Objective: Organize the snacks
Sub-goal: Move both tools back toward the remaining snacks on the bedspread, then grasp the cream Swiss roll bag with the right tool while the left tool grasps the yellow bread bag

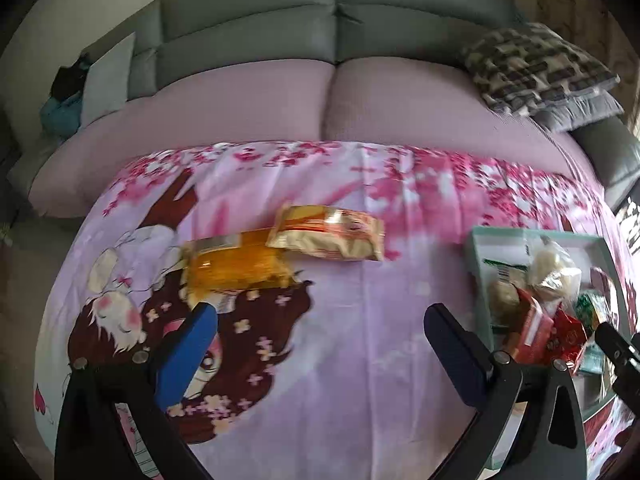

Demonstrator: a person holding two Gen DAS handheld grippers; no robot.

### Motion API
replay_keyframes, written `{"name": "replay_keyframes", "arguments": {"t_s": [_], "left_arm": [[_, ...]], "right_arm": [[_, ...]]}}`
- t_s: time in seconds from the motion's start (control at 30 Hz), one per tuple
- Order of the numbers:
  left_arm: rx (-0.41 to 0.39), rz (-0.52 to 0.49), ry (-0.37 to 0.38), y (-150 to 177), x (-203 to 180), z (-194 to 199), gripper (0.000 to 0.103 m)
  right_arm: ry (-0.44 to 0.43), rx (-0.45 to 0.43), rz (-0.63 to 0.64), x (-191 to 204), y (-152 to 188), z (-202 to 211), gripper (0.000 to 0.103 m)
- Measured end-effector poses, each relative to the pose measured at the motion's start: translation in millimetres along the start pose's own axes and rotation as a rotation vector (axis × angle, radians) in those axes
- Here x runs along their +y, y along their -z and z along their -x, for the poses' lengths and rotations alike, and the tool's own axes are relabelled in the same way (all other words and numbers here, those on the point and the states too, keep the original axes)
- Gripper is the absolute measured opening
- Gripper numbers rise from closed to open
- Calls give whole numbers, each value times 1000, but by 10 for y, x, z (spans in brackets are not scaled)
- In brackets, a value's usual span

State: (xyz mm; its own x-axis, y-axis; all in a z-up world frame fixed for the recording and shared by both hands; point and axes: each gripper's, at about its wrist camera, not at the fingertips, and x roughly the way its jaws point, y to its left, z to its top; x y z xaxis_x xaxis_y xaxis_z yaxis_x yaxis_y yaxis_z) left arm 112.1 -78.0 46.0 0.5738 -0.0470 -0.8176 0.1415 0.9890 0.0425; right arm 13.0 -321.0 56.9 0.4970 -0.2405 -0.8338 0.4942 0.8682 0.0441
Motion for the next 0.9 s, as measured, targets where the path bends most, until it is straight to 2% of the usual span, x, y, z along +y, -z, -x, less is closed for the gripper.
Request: {"name": "replay_keyframes", "arguments": {"t_s": [0.47,0.67,0.9], "left_arm": [[-10,151,-66,72,759,84,103],[-37,219,-23,35,915,86,103],[-39,259,22,-58,1034,-83,103]], "right_arm": [[-64,-10,102,555,41,47,103],[-138,-34,144,824,81,81,103],[-187,-30,219,1157,140,38,103]]}}
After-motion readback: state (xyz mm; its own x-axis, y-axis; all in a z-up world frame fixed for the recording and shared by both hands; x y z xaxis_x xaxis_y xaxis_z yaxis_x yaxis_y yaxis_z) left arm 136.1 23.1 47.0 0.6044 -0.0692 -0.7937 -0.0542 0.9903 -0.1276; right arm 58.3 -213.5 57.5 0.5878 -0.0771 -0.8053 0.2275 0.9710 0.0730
